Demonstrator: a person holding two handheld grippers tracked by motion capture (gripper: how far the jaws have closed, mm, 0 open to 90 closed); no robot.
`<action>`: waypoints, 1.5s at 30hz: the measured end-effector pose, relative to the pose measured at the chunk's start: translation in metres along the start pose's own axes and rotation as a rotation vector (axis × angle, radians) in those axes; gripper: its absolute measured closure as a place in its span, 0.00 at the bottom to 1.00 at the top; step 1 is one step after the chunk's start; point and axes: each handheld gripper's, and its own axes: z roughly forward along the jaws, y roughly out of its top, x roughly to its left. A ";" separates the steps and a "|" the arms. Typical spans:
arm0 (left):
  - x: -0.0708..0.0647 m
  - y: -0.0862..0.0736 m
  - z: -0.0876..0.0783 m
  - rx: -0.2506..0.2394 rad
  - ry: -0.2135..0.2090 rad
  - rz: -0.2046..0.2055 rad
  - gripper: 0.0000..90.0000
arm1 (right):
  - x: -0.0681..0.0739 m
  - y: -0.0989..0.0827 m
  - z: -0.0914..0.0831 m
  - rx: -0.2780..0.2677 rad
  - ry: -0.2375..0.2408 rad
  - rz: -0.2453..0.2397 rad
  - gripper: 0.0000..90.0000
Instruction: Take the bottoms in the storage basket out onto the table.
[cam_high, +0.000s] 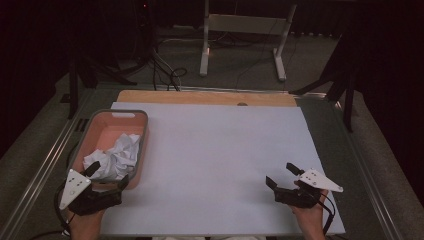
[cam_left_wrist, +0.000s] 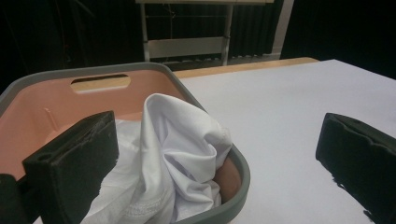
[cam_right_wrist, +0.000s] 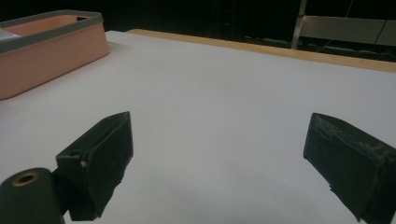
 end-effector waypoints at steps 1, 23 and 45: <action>0.000 0.000 0.000 0.002 0.004 0.000 0.00 | 0.000 0.000 0.000 -0.003 0.000 -0.003 0.09; -0.001 0.011 0.002 0.034 0.018 -0.001 0.00 | -0.003 -0.002 0.004 0.001 -0.013 0.025 0.09; 0.019 0.034 0.003 0.042 0.031 0.007 0.00 | -0.006 -0.003 0.003 -0.004 -0.027 0.052 0.09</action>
